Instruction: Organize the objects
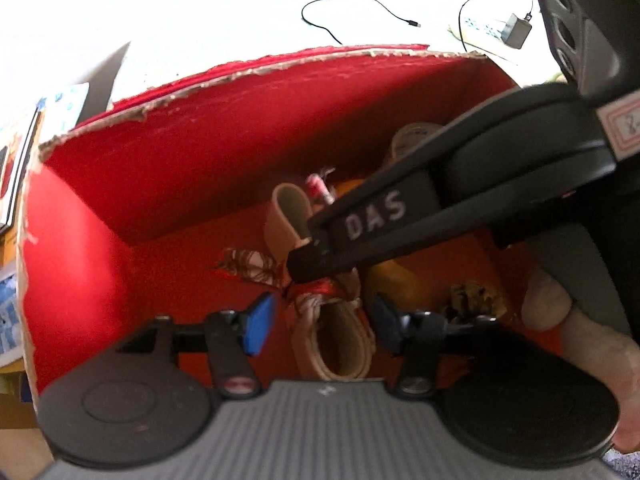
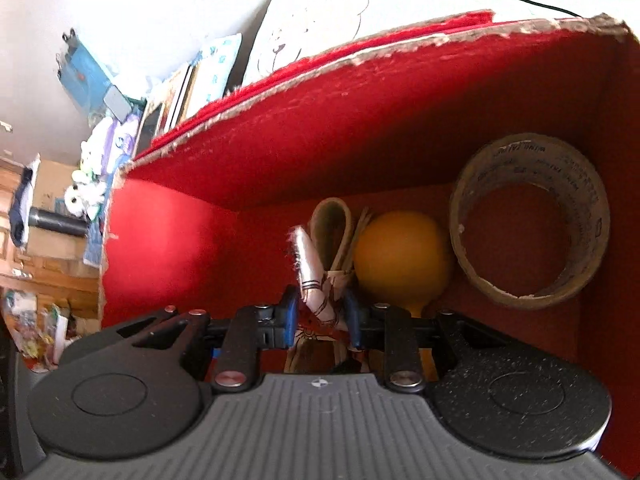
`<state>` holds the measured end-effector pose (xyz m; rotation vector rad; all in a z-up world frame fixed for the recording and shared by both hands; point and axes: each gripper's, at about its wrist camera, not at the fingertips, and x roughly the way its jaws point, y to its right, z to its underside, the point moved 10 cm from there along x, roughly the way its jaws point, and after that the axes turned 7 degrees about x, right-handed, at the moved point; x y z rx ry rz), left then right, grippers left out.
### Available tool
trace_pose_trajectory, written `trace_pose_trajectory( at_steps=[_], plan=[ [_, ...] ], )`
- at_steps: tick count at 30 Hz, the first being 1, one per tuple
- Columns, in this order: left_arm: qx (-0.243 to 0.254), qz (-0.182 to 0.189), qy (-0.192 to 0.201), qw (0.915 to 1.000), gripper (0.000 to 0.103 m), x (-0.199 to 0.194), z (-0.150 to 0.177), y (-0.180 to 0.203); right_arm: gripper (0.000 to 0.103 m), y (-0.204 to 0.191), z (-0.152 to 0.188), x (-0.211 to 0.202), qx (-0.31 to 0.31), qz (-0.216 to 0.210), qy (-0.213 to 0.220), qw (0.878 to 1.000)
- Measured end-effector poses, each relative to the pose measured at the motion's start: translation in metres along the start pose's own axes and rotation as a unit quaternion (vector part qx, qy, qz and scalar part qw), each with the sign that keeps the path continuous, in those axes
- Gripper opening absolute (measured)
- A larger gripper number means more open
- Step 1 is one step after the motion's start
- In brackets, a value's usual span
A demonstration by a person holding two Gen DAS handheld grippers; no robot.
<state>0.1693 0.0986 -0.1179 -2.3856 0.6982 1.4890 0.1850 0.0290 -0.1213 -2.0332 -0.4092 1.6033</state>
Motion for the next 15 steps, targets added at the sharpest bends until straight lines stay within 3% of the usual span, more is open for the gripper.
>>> trace_pose_trajectory(
  at_steps=[2, 15],
  plan=[
    [0.002, -0.001, 0.001, 1.0, 0.066, -0.0012, -0.0006, -0.0001, 0.028, 0.0008, 0.0003, -0.0012, 0.001, 0.0, 0.003, 1.0],
    [0.009, -0.043, 0.009, 0.999, 0.067, -0.0086, -0.0015, -0.0028, 0.028, -0.0005, 0.0022, -0.0061, -0.011, 0.01, 0.022, 1.0]
  ],
)
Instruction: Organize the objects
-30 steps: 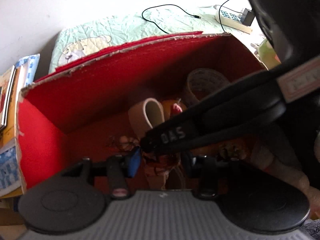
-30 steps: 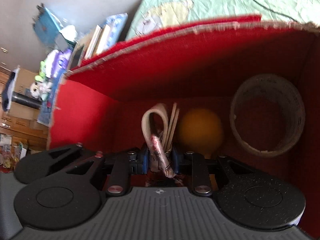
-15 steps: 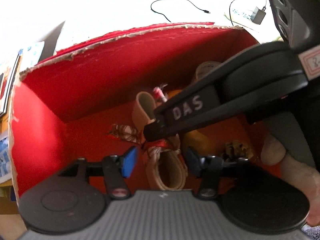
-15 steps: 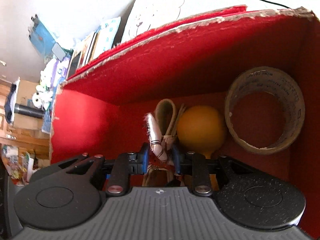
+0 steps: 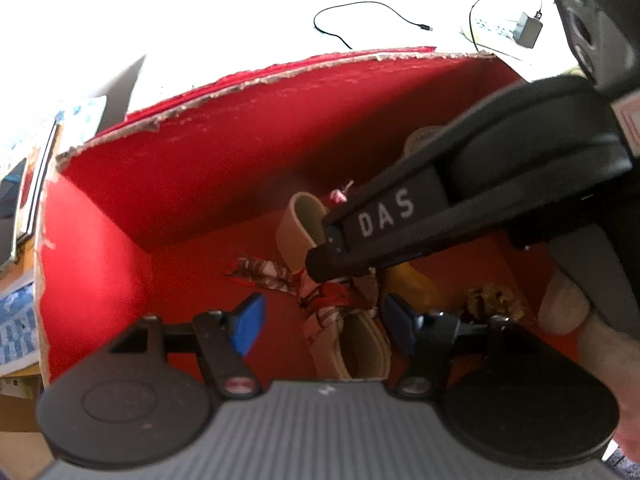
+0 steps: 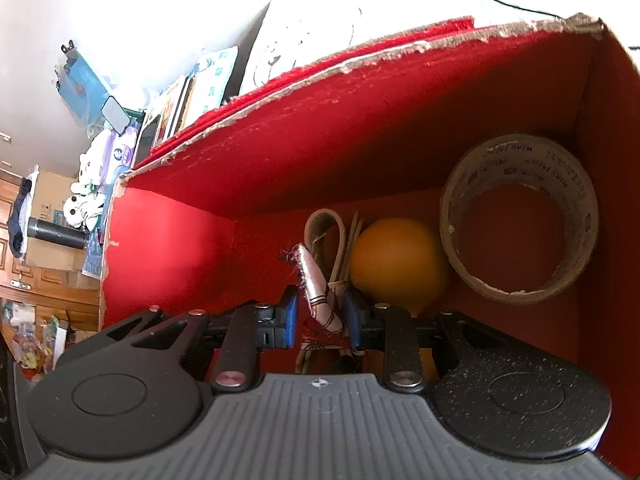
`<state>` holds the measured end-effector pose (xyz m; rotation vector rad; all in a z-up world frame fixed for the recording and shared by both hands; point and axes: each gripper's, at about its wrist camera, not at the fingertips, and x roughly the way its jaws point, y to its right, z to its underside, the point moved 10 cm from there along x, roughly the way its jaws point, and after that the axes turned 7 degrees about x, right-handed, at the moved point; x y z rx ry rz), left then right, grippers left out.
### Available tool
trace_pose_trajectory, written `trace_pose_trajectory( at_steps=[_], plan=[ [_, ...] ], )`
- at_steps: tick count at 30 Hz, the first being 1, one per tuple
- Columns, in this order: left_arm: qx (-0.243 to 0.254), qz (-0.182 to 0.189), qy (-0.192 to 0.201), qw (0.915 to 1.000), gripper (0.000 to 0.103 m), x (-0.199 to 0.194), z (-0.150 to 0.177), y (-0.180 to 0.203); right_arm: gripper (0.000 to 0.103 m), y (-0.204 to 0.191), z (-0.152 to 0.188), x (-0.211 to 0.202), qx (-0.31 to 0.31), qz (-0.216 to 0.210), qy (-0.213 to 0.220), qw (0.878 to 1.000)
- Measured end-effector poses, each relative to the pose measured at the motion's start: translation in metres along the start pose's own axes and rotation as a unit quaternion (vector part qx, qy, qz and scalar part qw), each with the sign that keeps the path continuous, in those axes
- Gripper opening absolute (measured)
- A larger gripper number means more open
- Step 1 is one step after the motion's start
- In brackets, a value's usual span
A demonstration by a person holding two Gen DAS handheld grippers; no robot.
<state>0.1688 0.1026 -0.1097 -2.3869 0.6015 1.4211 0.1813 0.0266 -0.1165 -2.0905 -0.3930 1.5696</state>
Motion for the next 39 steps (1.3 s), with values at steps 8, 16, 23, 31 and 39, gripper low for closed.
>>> trace_pose_trajectory(
  at_steps=[8, 16, 23, 31, 39],
  plan=[
    [0.007, -0.039, 0.002, 0.9992, 0.068, -0.004, -0.001, -0.004, 0.027, 0.0, 0.001, 0.006, 0.001, 0.002, 0.001, 1.0],
    [0.011, -0.057, 0.001, 0.9983, 0.069, -0.01, 0.001, 0.012, 0.027, 0.001, 0.002, 0.008, 0.012, -0.009, 0.0, 1.0],
    [0.009, -0.065, 0.001, 0.9978, 0.07, -0.003, 0.007, 0.001, 0.028, 0.001, 0.002, 0.005, 0.014, -0.013, 0.003, 1.0],
    [0.01, -0.079, -0.003, 0.9968, 0.072, 0.003, 0.006, 0.003, 0.028, 0.003, 0.003, 0.0, 0.016, -0.015, 0.008, 1.0],
    [0.009, -0.089, -0.005, 0.996, 0.073, 0.004, 0.003, 0.0, 0.028, 0.003, 0.003, -0.001, 0.016, -0.015, 0.009, 1.0]
  ],
)
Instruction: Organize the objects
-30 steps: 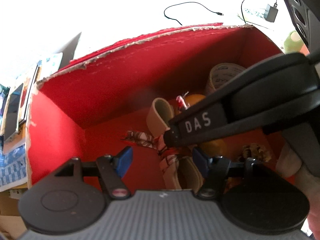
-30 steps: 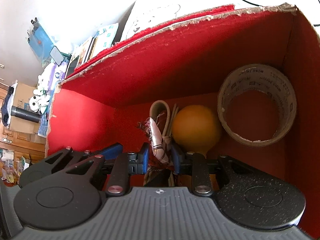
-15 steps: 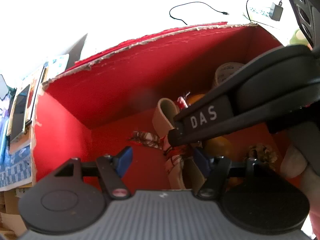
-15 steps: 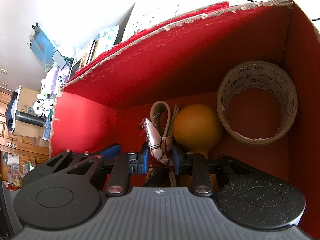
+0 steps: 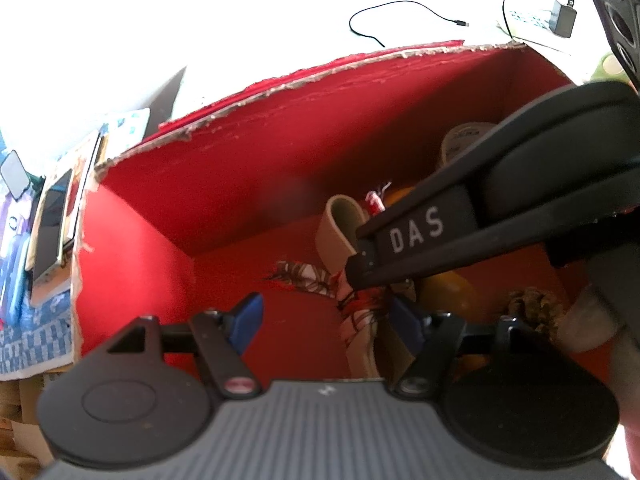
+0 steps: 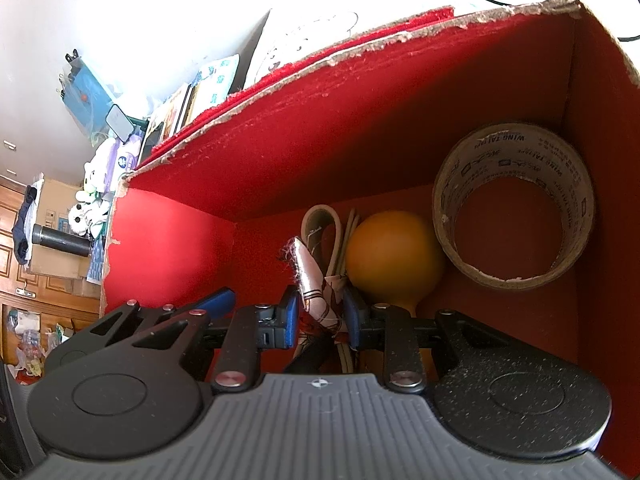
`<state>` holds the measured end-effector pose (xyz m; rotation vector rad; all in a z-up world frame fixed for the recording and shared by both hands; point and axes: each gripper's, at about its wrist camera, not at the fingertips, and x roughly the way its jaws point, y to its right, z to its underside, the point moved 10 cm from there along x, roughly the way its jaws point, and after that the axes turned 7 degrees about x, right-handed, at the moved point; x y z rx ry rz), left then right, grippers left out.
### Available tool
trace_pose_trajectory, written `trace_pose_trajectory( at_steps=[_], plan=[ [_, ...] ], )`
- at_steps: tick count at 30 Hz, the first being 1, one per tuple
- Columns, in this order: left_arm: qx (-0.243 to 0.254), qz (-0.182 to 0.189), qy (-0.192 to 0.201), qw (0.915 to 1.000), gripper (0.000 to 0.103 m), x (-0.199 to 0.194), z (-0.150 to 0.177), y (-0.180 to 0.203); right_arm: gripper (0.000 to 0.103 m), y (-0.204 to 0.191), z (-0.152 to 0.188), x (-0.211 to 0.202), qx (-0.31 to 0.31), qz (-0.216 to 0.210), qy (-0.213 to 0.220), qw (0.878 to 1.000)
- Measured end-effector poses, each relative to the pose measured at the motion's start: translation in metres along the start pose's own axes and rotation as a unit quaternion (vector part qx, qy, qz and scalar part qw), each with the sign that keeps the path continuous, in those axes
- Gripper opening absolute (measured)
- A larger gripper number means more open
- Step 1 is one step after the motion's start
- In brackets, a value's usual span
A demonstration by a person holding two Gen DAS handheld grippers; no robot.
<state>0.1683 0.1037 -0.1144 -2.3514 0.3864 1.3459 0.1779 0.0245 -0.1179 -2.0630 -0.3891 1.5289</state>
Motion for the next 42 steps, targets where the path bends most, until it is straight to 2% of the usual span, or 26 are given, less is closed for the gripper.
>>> trace_pose_trajectory(
  at_steps=[17, 42],
  plan=[
    [-0.003, -0.017, 0.01, 0.9998, 0.074, -0.0011, -0.0002, -0.0012, 0.028, -0.0019, -0.0017, -0.0016, -0.003, 0.0, 0.006, 1.0],
    [0.001, -0.014, 0.006, 0.9999, 0.077, 0.0039, -0.0032, -0.0021, 0.028, -0.0037, -0.0027, -0.0039, -0.004, -0.005, 0.01, 1.0]
  ],
)
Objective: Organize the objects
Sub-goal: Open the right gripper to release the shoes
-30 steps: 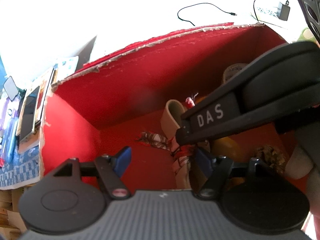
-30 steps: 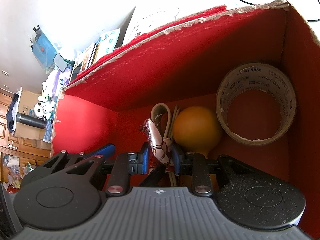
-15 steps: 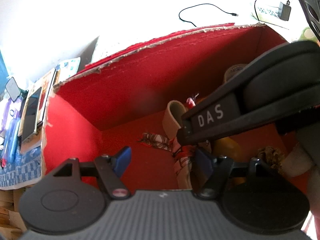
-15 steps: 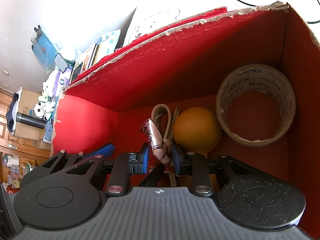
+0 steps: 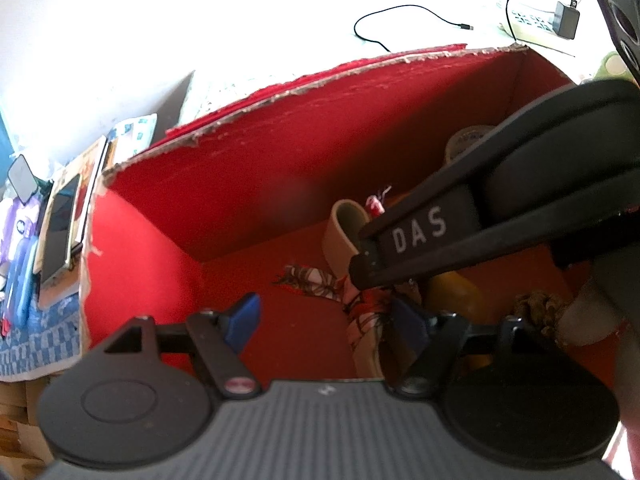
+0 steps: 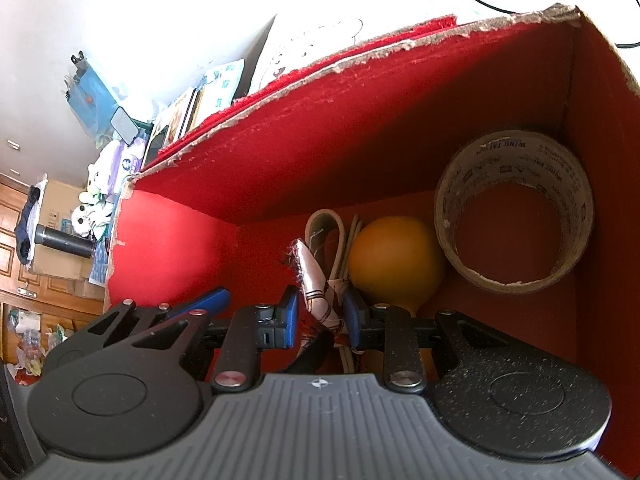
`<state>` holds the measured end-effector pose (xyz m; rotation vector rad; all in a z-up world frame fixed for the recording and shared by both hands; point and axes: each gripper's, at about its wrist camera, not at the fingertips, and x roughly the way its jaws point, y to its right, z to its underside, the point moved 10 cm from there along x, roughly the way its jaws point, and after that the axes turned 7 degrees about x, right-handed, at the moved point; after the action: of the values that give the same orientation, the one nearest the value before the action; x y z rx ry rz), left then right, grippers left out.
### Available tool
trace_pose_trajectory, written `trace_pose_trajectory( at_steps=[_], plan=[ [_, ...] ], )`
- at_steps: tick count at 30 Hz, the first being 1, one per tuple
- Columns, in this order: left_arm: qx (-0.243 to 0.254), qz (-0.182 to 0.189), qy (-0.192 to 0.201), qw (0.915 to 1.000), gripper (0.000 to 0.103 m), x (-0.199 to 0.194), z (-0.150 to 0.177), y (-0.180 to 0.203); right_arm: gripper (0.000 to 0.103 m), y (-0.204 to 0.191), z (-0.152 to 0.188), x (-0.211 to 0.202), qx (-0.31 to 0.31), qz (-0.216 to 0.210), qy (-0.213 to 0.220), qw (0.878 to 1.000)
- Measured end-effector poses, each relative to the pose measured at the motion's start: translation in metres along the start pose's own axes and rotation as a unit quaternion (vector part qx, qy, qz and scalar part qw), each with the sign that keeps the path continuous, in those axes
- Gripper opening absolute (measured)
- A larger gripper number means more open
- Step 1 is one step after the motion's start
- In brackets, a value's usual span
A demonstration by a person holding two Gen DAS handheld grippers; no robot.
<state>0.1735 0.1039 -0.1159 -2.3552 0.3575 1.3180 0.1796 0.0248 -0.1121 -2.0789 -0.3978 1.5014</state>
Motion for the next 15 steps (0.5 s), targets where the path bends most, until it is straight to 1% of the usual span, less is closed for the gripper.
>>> trace_pose_trajectory(
  at_steps=[5, 15],
  plan=[
    [0.002, -0.002, 0.002, 1.0, 0.077, -0.0005, 0.0016, -0.0006, 0.028, -0.0008, -0.0009, -0.0016, 0.001, -0.004, 0.009, 1.0],
    [-0.001, -0.015, 0.005, 0.9999, 0.077, 0.0007, 0.001, -0.0014, 0.028, -0.0038, -0.0036, -0.0076, -0.002, -0.029, 0.034, 0.999]
  ],
)
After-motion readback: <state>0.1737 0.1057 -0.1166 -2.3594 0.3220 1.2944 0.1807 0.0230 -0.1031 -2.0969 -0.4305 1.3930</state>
